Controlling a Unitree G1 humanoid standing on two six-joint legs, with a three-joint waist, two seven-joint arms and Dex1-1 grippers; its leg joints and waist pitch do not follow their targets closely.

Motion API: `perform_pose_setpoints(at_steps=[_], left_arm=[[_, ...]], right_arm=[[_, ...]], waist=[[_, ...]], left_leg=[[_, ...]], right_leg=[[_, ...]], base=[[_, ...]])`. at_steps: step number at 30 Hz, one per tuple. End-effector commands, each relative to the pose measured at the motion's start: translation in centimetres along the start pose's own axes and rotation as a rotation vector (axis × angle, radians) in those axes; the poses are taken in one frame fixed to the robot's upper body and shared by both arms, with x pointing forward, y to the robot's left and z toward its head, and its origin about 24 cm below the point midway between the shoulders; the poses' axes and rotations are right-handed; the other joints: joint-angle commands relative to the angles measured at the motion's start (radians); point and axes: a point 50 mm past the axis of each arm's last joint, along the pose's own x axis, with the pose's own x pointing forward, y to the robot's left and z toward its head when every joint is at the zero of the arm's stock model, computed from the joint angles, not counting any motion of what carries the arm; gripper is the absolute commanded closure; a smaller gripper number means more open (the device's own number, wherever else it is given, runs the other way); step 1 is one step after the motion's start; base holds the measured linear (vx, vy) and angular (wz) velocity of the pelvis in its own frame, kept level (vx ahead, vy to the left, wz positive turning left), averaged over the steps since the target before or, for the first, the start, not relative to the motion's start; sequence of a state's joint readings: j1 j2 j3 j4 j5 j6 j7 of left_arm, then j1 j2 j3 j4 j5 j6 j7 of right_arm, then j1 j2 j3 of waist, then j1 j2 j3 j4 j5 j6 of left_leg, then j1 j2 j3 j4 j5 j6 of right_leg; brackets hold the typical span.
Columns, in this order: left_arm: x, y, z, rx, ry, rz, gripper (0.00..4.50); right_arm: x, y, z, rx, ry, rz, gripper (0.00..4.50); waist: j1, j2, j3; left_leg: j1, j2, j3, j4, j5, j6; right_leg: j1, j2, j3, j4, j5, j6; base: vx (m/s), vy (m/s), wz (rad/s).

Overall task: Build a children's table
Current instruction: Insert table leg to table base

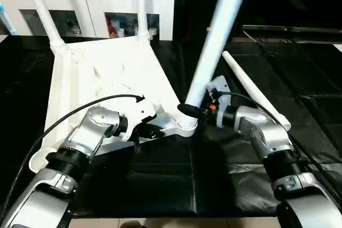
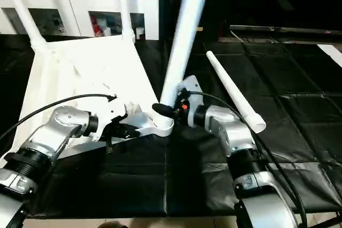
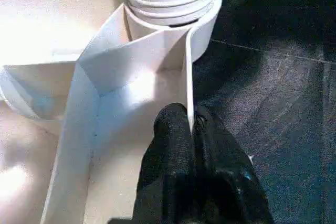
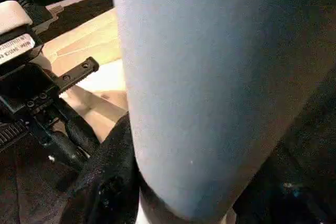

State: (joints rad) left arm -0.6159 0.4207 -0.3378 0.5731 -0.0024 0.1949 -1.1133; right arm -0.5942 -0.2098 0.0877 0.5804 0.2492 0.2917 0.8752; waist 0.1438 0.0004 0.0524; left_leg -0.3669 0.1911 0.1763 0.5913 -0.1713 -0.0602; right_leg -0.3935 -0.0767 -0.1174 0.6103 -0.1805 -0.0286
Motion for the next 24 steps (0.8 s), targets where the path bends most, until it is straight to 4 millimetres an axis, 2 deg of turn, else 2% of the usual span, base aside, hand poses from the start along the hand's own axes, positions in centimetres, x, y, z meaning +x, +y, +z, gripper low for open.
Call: perform_pose_setpoints(at_steps=[1,3,6,7,9,10,12,15,16,17,19,21,24], left_arm=[[-0.5,0.7,1.3,0.048,-0.036,0.025,4.5],[-0.5,0.7,1.3,0.049,-0.036,0.03,4.5],[-0.5,1.0,1.4,0.047,-0.035,0.046,4.5],[-0.5,1.1,1.4,0.047,-0.034,0.05,4.5],[-0.5,1.1,1.4,0.048,-0.033,0.051,4.5],[-0.5,1.1,1.4,0.05,-0.032,0.051,4.5],[-0.5,1.1,1.4,0.059,-0.026,0.048,4.5],[-0.6,1.1,1.3,0.073,-0.015,0.046,4.5],[-0.6,1.1,1.3,0.073,-0.016,0.046,4.5],[-0.6,1.1,1.2,0.073,-0.015,0.046,4.5],[-0.7,1.1,1.1,0.075,-0.011,0.047,4.5],[-0.9,1.2,1.0,0.077,-0.007,0.048,4.5],[-1.1,1.2,0.9,0.084,0.002,0.048,4.5]], right_arm=[[-1.0,-0.3,-3.5,0.083,0.089,-0.054,2.59],[-1.1,-0.2,-3.7,0.086,0.076,-0.06,2.59],[-1.7,0.3,-4.6,0.095,0.027,-0.081,2.59],[-2.0,0.6,-5.0,0.081,0.029,-0.08,2.59],[-2.2,1.0,-5.6,0.044,0.056,-0.066,2.59],[-2.2,1.2,-5.8,0.021,0.076,-0.06,2.59],[-2.3,1.5,-6.4,-0.041,0.136,-0.032,2.59],[-1.7,1.9,-6.8,-0.088,0.2,0.038,2.59],[-1.6,2.0,-6.8,-0.088,0.201,0.043,2.59],[-1.5,2.0,-6.8,-0.094,0.208,0.053,2.59],[-1.2,2.2,-6.8,-0.107,0.226,0.083,2.59],[-0.9,2.3,-6.8,-0.115,0.238,0.115,2.59],[-0.5,2.5,-6.7,-0.115,0.237,0.153,2.59]], waist=[[-0.003,0.007,-0.066],[-0.004,0.007,-0.066],[0.002,0.013,-0.066],[0.001,0.011,-0.066],[0.002,0.011,-0.066],[0.001,0.016,-0.063],[0.001,0.018,-0.059],[-0.003,0.016,-0.052],[-0.004,0.012,-0.051],[-0.006,0.004,-0.053],[-0.006,0.007,-0.054],[-0.007,-0.001,-0.055],[-0.009,-0.002,-0.055]], left_leg=[[0.018,0.053,-0.021,-0.076,-0.264,-0.014],[0.018,0.054,-0.022,-0.076,-0.268,-0.014],[0.021,0.054,-0.021,-0.078,-0.282,-0.016],[0.019,0.054,-0.022,-0.078,-0.282,-0.015],[0.02,0.053,-0.022,-0.079,-0.29,-0.015],[0.022,0.052,-0.023,-0.08,-0.314,-0.017],[0.025,0.052,-0.024,-0.081,-0.337,-0.022],[0.032,0.05,-0.027,-0.082,-0.382,-0.023],[0.035,0.049,-0.029,-0.083,-0.4,-0.022],[0.035,0.051,-0.03,-0.084,-0.394,-0.019],[0.031,0.052,-0.031,-0.085,-0.373,-0.016],[0.03,0.053,-0.03,-0.087,-0.364,-0.011],[0.029,0.054,-0.029,-0.088,-0.363,-0.012]], right_leg=[[0.045,-0.097,0.07,-0.088,-0.324,-0.142],[0.044,-0.096,0.07,-0.086,-0.316,-0.146],[0.043,-0.096,0.071,-0.09,-0.308,-0.142],[0.044,-0.096,0.071,-0.089,-0.307,-0.143],[0.044,-0.096,0.069,-0.09,-0.323,-0.14],[0.042,-0.096,0.069,-0.096,-0.357,-0.136],[0.04,-0.097,0.068,-0.102,-0.406,-0.122],[0.037,-0.099,0.065,-0.113,-0.497,-0.1],[0.037,-0.101,0.063,-0.118,-0.544,-0.087],[0.038,-0.103,0.064,-0.121,-0.554,-0.08],[0.04,-0.104,0.065,-0.117,-0.532,-0.084],[0.039,-0.103,0.066,-0.114,-0.509,-0.091],[0.04,-0.104,0.067,-0.112,-0.493,-0.1]], base=[[0.0,0.0,0.0],[0.0,0.0,0.0],[0.0,0.0,0.0],[0.0,0.0,0.0],[0.0,0.0,0.0],[0.0,0.0,0.0],[0.0,0.0,0.0],[0.0,0.0,0.0],[0.0,0.0,0.0],[0.0,0.0,0.0],[0.0,0.0,0.0],[0.0,0.0,0.0],[0.0,0.0,0.0]])
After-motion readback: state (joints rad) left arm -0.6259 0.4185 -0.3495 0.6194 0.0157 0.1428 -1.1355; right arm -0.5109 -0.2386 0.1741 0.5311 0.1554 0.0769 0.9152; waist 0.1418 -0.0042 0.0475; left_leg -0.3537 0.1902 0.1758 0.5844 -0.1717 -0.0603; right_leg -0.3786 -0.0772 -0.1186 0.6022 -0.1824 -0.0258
